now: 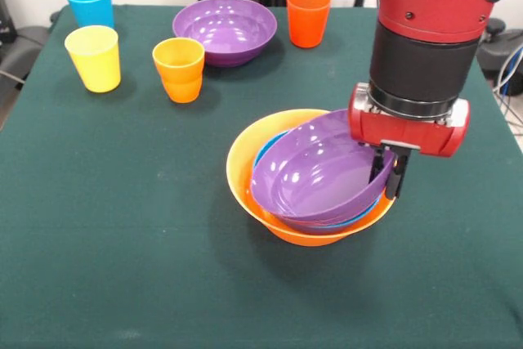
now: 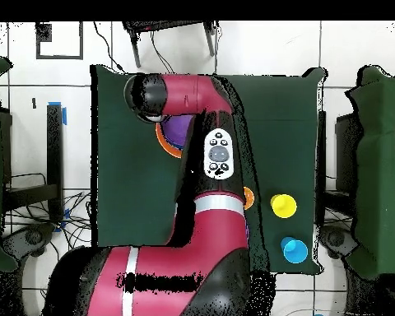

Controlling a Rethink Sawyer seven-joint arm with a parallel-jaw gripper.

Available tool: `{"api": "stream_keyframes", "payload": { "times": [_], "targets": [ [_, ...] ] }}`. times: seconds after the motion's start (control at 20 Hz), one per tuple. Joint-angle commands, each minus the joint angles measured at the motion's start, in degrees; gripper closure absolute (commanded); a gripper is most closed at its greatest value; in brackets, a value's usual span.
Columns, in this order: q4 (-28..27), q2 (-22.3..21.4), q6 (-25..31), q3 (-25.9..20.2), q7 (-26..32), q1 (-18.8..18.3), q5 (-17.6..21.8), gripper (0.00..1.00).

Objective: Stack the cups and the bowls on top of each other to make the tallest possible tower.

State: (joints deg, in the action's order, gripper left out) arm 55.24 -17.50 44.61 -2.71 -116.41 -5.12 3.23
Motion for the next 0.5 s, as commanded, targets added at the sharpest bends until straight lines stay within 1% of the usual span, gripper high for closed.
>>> {"api": "stream_keyframes", "payload": {
  "times": [0.05,0.2,0.4,0.45,0.5],
  "targets": [
    [6.45,6.79,-6.80,-7.98,4.94,-3.66,1.56,1.00],
    [6.59,6.35,-6.15,-7.17,5.75,-3.90,3.25,1.00],
    [7.16,6.18,-6.17,-9.22,8.53,-5.72,3.47,1.00],
    [7.42,6.12,-5.76,-9.97,8.53,-6.23,3.49,0.00],
    [7.36,6.17,-5.24,-10.09,8.64,-6.32,3.37,0.00]
  ]
}}
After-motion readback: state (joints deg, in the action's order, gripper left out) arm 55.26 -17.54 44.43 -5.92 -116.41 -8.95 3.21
